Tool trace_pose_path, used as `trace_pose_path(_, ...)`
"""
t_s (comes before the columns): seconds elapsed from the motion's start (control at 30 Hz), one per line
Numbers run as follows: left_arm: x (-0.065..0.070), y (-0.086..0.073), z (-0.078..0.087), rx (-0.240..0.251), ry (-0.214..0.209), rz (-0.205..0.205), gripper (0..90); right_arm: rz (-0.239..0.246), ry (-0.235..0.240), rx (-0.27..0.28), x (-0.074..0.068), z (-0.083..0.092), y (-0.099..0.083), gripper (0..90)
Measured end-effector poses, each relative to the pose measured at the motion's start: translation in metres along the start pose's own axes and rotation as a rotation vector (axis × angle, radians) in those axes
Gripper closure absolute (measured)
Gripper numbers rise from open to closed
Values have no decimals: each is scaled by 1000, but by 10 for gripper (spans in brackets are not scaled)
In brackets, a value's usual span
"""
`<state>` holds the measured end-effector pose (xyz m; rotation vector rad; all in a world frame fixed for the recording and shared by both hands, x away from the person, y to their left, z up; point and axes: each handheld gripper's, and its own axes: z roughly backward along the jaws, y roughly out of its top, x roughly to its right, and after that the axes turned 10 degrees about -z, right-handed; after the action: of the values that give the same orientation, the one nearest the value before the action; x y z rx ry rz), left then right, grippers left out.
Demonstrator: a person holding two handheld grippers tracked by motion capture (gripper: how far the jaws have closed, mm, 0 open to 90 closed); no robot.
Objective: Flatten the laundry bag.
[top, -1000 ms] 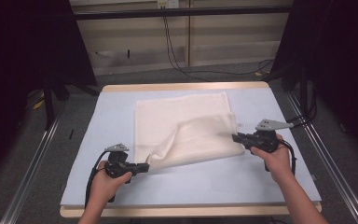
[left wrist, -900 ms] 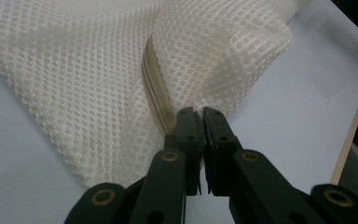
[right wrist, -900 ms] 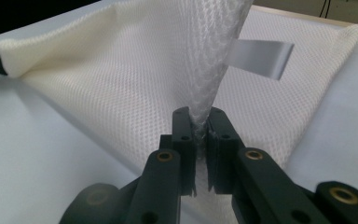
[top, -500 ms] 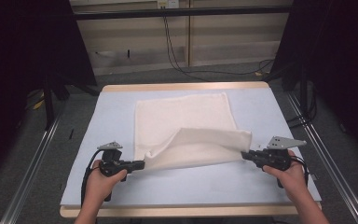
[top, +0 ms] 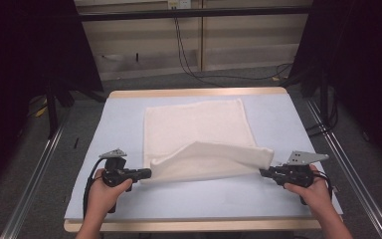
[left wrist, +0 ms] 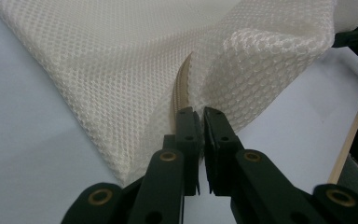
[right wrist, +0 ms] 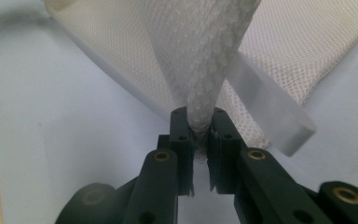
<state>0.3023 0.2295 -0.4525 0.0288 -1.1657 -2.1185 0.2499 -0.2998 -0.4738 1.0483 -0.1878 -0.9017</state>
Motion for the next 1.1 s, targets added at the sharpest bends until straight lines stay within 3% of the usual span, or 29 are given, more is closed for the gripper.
trace_pose_path(0.2,-5,3,7,41,24,24,821,-2,0,-13,0,4,-1,803)
trace_pose_path(0.27,-10,3,10,74,49,46,736,9,-3,-18,-1,5,-2,781)
trace_pose_path(0.33,-12,3,10,77,61,50,688,12,-4,-19,-1,7,-2,769)
trace_pose_path(0.47,-20,4,12,118,98,77,643,14,-7,-29,-1,10,-3,790)
trace_pose_path(0.67,-29,3,13,134,99,119,630,38,-9,-49,-2,10,-5,810)
trace_pose_path(0.83,-31,5,12,140,93,123,632,39,-11,-53,-1,12,-6,811)
trace_pose_path(1.03,-34,6,15,156,97,145,695,39,-13,-52,0,13,-8,812)
trace_pose_path(1.07,-35,7,14,144,137,129,702,41,-14,-55,0,13,-8,812)
trace_pose_path(1.1,-35,7,14,144,137,129,718,41,-14,-55,0,13,-8,812)
